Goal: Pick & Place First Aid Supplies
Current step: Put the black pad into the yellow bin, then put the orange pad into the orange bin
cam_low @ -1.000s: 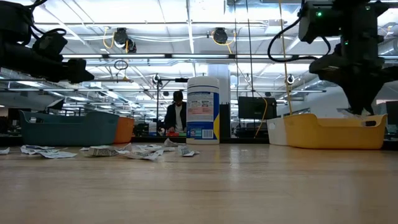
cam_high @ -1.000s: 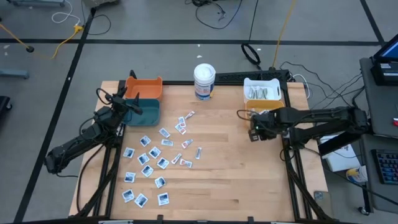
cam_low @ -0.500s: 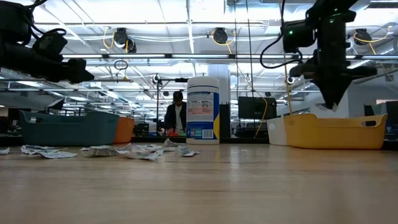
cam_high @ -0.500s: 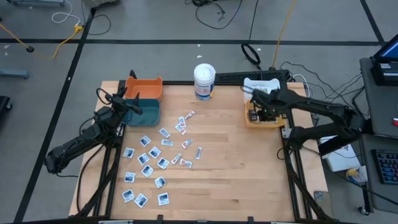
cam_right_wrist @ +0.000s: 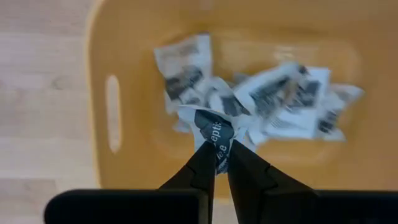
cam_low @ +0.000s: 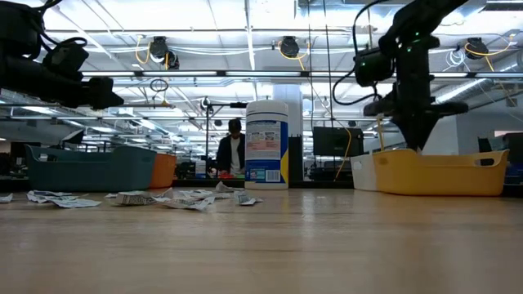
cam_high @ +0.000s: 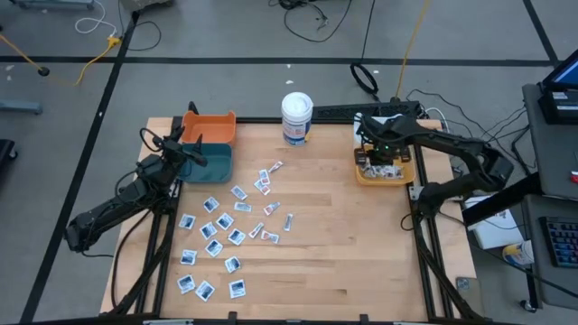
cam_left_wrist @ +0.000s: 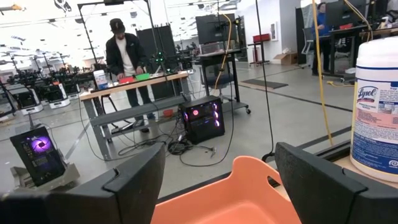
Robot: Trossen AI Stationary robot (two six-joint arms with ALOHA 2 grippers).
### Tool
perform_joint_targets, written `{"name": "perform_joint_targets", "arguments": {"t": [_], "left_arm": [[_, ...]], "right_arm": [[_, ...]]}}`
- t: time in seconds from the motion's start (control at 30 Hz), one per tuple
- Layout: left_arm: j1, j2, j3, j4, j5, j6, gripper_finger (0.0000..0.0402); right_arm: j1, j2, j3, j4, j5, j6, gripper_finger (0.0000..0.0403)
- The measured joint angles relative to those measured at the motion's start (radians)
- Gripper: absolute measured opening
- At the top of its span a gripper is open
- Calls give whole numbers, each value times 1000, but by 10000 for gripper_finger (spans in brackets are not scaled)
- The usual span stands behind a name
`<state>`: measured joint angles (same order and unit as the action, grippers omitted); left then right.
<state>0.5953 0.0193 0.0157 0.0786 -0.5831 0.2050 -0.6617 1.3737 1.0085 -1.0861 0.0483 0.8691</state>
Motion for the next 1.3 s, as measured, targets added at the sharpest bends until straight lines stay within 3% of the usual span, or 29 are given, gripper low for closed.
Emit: {"name": "perform_joint_targets", "arguments": {"t": [0.43,0.63,0.93,1.3], "left_arm": [[0,0,0,0,0,0,308],[0,0,0,0,0,0,308],[0,0,0,0,0,0,308],[0,0,0,0,0,0,308]], "right_arm": [[0,105,-63,131,1,-42,32],[0,81,-67,122,-27,-20,90],[0,-79,-96,176,-8,-160,210],[0,-454,-311,547,3,-522,253]]}}
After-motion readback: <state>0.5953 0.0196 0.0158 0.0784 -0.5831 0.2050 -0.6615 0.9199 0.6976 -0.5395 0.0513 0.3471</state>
